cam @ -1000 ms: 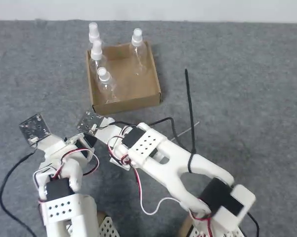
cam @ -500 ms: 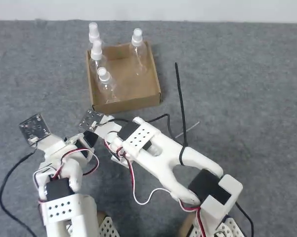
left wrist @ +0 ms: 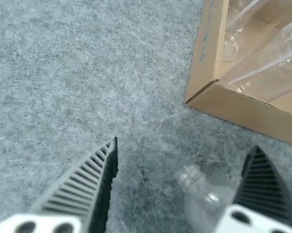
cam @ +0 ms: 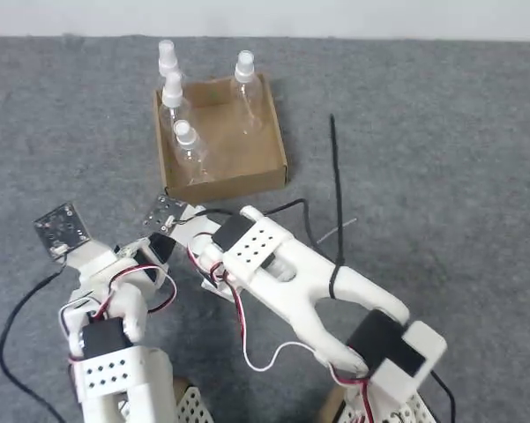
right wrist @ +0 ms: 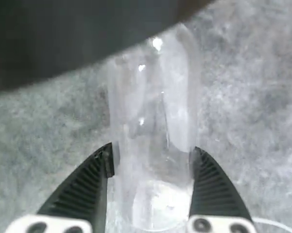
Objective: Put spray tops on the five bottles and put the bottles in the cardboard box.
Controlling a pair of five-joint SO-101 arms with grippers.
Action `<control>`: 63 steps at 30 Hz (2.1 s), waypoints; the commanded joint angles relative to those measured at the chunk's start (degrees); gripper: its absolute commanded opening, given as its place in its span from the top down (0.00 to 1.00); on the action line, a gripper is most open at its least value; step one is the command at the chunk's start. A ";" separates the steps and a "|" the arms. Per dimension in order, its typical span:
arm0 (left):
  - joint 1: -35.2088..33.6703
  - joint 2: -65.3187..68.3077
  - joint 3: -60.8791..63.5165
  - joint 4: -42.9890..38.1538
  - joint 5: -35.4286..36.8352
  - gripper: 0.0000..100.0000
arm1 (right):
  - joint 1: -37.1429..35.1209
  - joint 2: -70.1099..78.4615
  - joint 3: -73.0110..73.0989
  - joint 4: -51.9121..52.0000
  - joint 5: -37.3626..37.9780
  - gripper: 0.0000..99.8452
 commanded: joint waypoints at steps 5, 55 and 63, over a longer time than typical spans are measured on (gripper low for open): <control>-0.35 -0.70 -0.66 -1.93 -0.09 0.62 | 1.01 -9.19 -3.52 7.34 0.53 0.90; -0.35 -0.70 -0.66 -1.93 -0.18 0.62 | 30.20 -41.10 22.95 22.64 18.55 0.90; -0.35 -0.70 -0.66 -1.93 -0.18 0.62 | 38.73 -46.55 29.19 22.55 23.74 0.90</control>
